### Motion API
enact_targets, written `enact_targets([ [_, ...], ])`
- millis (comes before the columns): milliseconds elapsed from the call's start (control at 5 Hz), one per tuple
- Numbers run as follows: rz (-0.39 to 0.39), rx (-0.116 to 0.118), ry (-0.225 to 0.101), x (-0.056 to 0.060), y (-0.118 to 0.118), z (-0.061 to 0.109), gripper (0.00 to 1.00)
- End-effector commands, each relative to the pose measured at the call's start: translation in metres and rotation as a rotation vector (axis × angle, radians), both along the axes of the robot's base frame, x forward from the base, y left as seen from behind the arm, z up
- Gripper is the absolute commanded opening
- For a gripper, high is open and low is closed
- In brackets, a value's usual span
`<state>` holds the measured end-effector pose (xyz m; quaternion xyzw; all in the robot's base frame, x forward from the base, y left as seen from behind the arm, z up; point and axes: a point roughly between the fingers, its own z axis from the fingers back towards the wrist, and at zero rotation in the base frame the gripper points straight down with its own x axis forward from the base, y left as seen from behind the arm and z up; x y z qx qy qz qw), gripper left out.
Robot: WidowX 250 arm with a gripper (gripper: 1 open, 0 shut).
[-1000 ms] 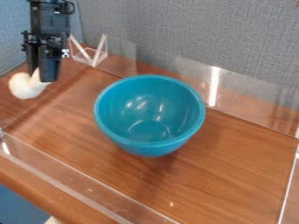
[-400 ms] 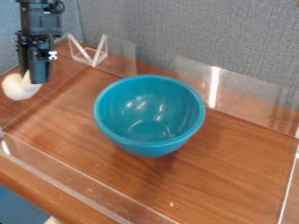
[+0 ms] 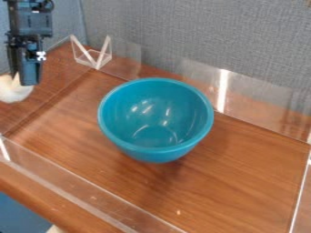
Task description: Remove the mushroom from inside the blue bowl and put it on the table
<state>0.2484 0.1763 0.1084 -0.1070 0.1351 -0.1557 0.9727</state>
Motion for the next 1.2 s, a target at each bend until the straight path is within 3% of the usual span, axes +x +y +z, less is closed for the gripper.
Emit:
enact_targets([
  [0,-0.022,0.062,-0.101,0.000,0.012,0.035,0.00],
  [400,-0.161,0.074,-0.105,-0.011,-0.018,0.038,0.00],
  [600,-0.163,0.088,-0.096,0.000,-0.021,0.032,0.00],
  [1000,-0.116,0.079,-0.101,-0.020,-0.008,0.011,0.00],
])
